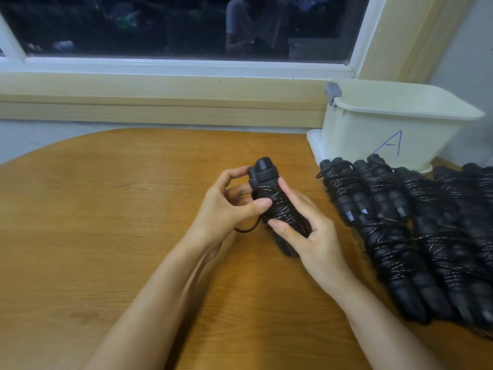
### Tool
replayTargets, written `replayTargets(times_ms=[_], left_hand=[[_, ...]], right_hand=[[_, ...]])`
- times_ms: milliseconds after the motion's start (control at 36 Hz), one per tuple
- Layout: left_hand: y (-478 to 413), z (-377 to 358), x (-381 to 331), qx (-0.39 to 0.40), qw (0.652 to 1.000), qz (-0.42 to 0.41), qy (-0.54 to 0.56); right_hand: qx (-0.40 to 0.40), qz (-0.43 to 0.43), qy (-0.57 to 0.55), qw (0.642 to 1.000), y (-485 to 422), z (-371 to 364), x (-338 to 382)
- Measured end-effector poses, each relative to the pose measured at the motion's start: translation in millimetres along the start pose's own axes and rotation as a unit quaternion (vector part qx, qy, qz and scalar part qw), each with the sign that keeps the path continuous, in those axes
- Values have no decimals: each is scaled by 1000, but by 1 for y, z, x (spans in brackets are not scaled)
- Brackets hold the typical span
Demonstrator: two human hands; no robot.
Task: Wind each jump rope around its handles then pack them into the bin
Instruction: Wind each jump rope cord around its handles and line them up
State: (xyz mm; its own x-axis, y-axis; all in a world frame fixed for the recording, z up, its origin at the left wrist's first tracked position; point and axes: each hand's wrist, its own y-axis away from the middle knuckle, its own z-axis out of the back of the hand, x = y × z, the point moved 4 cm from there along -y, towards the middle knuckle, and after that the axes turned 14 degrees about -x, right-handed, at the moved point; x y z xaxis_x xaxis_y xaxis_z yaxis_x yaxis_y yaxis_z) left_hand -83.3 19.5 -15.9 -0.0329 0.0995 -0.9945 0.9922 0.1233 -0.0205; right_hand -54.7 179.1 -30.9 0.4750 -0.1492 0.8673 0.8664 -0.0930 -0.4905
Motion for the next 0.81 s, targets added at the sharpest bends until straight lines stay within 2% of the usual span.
replayTargets(times_ms=[361,528,611,667,694,750,806], left_hand=[[-3,0,4,-8,998,32,54],[4,-8,2,-20,1000,-23,4],[8,-12,0,-34,992,-100,-71],[7,-9,-3,-71,964,-211,-144],[7,-6,-5,-91,939,-279,-178],[8,-3,-10,-123,872,-416,-225],[12,-4,-12,-119,801,-525,-263]], right_hand=[[8,-36,-59,998,-1,-1,1],[-5,-50,-57,997,-4,3,-2],[-22,-49,-7,999,-5,6,-8],[-39,-55,21,998,-6,8,-13],[-48,-58,27,997,-7,10,-16],[-66,-58,35,996,-10,14,-18],[-77,-60,28,995,-12,17,-17]])
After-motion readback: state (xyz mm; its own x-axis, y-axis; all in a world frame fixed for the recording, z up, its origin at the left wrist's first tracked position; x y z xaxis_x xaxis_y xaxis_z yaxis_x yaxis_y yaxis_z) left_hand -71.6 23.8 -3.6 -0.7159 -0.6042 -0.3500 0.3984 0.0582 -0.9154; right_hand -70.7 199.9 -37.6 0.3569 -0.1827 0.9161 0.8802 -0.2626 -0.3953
